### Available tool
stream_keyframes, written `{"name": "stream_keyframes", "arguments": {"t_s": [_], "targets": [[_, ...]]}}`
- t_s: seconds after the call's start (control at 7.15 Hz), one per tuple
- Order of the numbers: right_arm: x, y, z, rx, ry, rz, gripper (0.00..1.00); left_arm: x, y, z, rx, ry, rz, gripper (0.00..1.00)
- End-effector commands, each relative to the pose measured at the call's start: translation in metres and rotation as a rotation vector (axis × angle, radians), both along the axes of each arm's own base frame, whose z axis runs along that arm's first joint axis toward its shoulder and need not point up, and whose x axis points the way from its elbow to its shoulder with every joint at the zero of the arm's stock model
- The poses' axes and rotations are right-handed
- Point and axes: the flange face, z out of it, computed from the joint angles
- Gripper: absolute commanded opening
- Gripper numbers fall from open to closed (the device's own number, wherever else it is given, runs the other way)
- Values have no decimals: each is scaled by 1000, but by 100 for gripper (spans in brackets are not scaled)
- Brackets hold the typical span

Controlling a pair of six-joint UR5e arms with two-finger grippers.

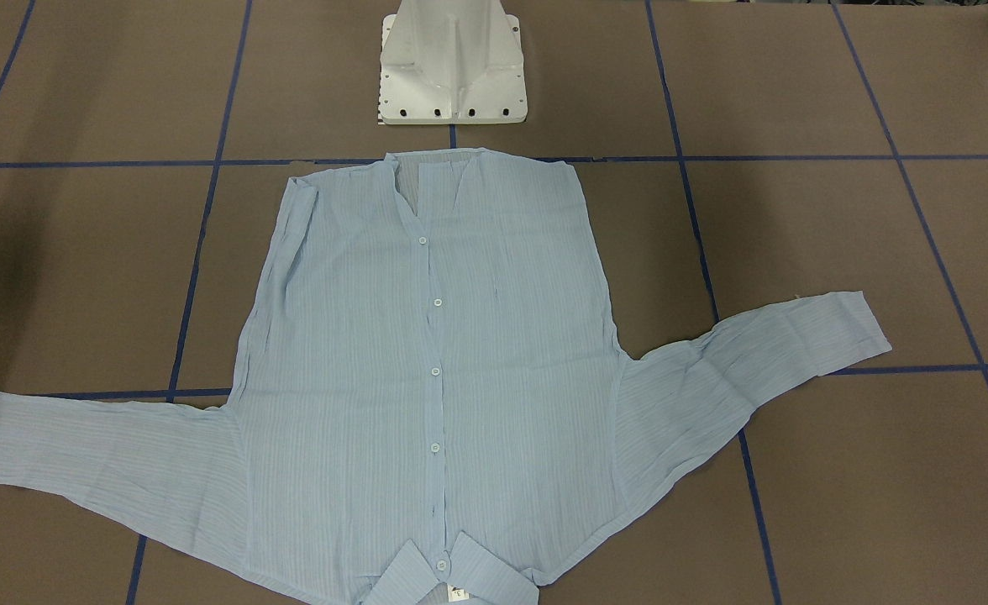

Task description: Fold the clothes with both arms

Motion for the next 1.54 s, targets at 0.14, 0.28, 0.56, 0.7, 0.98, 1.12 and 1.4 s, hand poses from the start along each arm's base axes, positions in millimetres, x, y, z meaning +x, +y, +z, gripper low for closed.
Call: {"name": "stream_keyframes", "arguments": {"t_s": [0.14,0.28,0.56,0.7,0.98,1.12,1.4], "targets": [[1,2,5,-24,9,1,62,0,-2,-4,7,0,0,100],[2,2,4,-23,8,3,48,0,-3,-6,-7,9,-17,100],[7,-8,-7,-7,4,13,25,1,-5,-7,-18,15,-26,100],[15,-14,-17,10,0,27,25,1,-5,-7,-19,15,-26,100],[24,-25,-49,12,-1,45,10,1,-5,-7,-20,15,-26,100],[24,-33,-87,0,-3,49,0,1,-5,-4,-24,15,-26,100],[24,-32,-117,-79,-51,155,0,1,-6,0,-33,14,-26,100]]}}
